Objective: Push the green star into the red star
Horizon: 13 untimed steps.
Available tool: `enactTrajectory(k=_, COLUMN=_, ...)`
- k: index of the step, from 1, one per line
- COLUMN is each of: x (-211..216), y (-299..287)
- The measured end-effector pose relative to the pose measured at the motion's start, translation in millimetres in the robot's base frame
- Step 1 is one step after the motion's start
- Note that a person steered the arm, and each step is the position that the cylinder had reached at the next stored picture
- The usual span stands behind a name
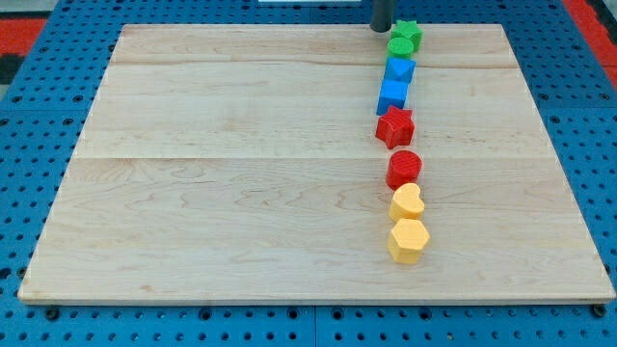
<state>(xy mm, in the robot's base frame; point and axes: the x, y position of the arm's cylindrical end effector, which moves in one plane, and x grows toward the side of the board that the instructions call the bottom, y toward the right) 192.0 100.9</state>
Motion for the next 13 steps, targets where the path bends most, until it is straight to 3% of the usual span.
enactTrajectory(k=5, x=7.7, y=13.1)
enactTrajectory(k=6, x=23.0, y=63.2)
enactTrajectory(k=7, x=-0.7, y=75.0)
enactTrajectory(k=8, x=5.0, y=100.6)
enactTrajectory(k=9, x=59.9, y=104.2)
enactTrajectory(k=10, x=86.5, y=107.6)
enactTrajectory(k=11, x=85.8, y=92.8)
enactTrajectory(k=12, x=41.1, y=91.4)
enactTrajectory(k=13, x=53.6, y=30.4)
